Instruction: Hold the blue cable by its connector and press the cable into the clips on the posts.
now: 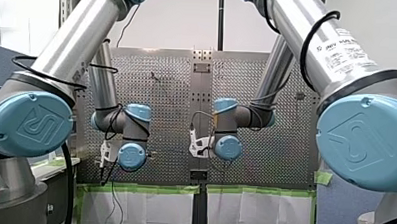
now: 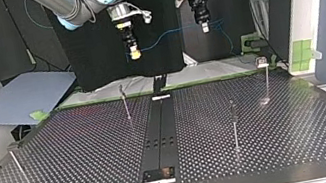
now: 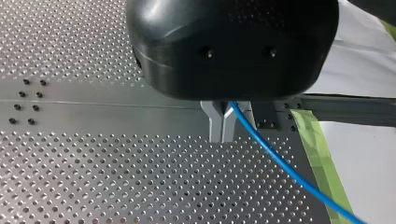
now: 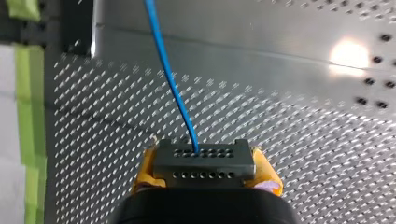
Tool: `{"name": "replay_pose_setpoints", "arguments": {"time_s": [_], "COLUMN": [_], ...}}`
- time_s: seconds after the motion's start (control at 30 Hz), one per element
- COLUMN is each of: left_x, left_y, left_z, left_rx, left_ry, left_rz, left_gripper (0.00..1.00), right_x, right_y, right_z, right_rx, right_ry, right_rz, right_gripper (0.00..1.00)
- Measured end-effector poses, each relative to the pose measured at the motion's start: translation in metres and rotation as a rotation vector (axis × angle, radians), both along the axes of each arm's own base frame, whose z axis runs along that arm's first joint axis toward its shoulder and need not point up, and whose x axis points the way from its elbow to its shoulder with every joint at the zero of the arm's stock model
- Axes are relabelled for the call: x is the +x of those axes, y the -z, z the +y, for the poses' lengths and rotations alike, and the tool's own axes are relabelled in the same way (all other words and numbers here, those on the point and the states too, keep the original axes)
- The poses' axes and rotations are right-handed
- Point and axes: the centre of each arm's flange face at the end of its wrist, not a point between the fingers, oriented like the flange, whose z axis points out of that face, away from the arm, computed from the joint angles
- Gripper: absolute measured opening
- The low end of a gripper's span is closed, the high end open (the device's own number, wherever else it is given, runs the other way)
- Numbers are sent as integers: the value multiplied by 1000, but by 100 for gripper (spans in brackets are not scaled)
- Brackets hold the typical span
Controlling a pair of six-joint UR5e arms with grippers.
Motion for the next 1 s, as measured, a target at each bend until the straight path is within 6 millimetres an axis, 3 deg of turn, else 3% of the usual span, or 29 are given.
{"name": "replay_pose_setpoints", "arguments": {"time_s": [0.63, 0.8, 1.0], "left_x": [1, 14, 30], "left_y": [-53, -73, -95], "left_z": [1, -5, 0], "left_rx": [55, 21, 10], "left_ry": [-14, 0, -27], "left_rz": [-1, -30, -53], "left_gripper": [0, 0, 0], "right_x": [13, 17, 19], "right_y": [-83, -95, -99], "right_z": [4, 0, -4], "right_rx": [-37, -48, -48], "right_ry": [-81, -86, -87], "right_rz": [-108, -130, -135], "right_gripper": [0, 0, 0]}}
